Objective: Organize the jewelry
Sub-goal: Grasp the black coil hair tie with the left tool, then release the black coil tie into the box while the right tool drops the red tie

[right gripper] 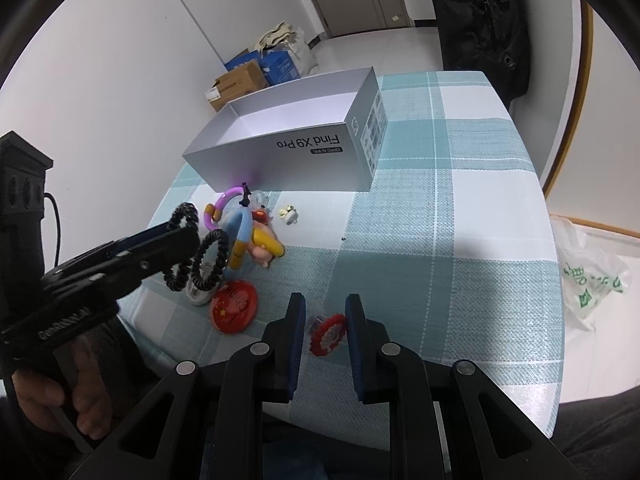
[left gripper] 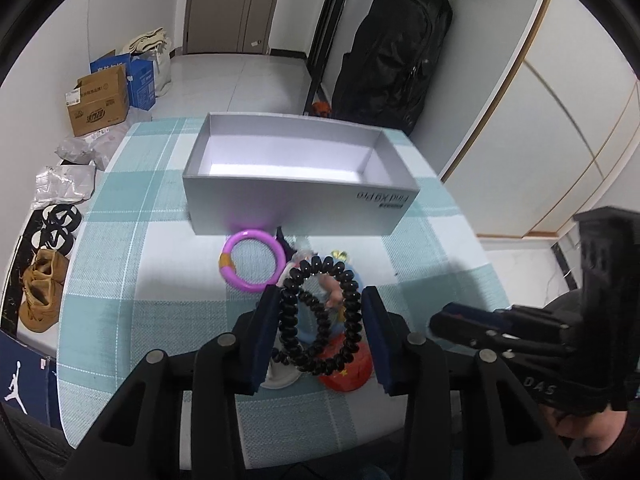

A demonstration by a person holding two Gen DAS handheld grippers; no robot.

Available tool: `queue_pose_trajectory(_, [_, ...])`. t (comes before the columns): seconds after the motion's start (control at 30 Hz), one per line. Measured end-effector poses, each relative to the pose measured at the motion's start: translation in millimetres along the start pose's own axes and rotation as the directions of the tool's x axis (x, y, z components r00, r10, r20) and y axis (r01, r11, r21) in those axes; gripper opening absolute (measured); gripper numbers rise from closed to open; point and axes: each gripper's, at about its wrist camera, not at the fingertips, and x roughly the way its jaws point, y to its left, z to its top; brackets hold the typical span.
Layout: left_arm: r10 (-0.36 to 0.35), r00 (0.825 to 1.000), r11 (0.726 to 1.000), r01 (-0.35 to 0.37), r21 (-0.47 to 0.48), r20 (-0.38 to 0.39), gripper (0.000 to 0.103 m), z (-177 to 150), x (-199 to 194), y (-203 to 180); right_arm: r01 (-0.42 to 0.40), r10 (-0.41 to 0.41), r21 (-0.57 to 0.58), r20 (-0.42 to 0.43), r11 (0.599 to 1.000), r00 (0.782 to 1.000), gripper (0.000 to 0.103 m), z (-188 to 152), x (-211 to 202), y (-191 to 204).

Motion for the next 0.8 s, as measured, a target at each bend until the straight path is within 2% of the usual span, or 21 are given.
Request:
queue_pose_trajectory(0.23, [-0.034,0.999,0.998,0.036,-0.045,0.042,0.036,18.1,-10.5,7.0,-0.065,0.064,0.011,0.067,0.998,0.996,0.019,9.9,-9.6,2.9])
queue_pose_trajectory(0.47, [-0.062,0.995,0.994,0.069,-0.089,0.081,0.036,49.8,-13.1,19.6,-0.178,0.174,-0.003,0.222,0.984,0.959,0.019,51.4,-38.6,4.8])
queue_pose_trajectory(0.6, [-0.075,0.994,0.992,0.082,-0.096,0.082,0.036,68.9,-4.3,26.0,-0.183,0.177,0.006,0.225,0.983,0.958,0.019,81.3,-33.2,5.8])
queue_pose_trajectory(0.8, [-0.093,0.995,0.992,0.097,-0.083,0.041,0.036,96.7,22.5,35.0,-0.198,0.187,0.034,0.197,0.980,0.962,0.019,127.3,-5.1,4.2])
